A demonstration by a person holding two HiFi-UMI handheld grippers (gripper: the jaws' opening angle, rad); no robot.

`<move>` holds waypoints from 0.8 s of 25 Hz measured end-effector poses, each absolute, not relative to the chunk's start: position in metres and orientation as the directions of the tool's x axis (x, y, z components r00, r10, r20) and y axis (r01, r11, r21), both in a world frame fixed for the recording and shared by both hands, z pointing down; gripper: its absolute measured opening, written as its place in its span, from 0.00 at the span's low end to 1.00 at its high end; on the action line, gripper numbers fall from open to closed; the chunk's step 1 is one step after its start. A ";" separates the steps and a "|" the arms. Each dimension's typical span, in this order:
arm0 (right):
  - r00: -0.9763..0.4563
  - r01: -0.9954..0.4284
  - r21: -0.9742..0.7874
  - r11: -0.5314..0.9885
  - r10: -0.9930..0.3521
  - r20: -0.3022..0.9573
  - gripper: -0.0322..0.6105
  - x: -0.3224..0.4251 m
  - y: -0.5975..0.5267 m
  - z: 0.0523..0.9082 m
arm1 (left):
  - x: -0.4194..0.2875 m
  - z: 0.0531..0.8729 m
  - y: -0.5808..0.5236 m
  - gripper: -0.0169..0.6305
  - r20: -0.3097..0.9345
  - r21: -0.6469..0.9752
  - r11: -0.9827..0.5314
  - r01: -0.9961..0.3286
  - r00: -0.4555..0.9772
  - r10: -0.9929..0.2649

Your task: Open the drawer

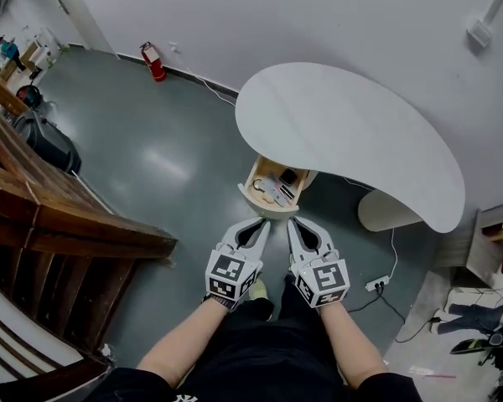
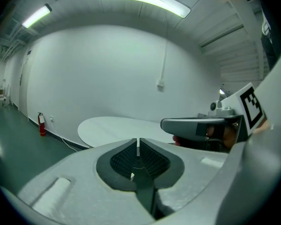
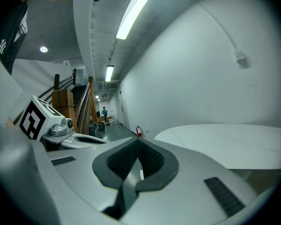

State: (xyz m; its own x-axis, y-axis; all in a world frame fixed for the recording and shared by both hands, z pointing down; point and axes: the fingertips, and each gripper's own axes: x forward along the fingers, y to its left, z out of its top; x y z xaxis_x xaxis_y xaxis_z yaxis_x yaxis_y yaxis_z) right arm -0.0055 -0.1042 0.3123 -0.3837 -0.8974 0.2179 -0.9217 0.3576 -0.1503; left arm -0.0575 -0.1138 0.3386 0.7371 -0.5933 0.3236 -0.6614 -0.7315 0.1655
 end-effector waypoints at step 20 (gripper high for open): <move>-0.368 -0.928 -0.105 0.356 -0.922 0.124 0.07 0.015 -0.139 0.226 | -0.045 0.224 -0.149 0.07 0.156 0.145 -0.733 -0.664 0.747 -0.646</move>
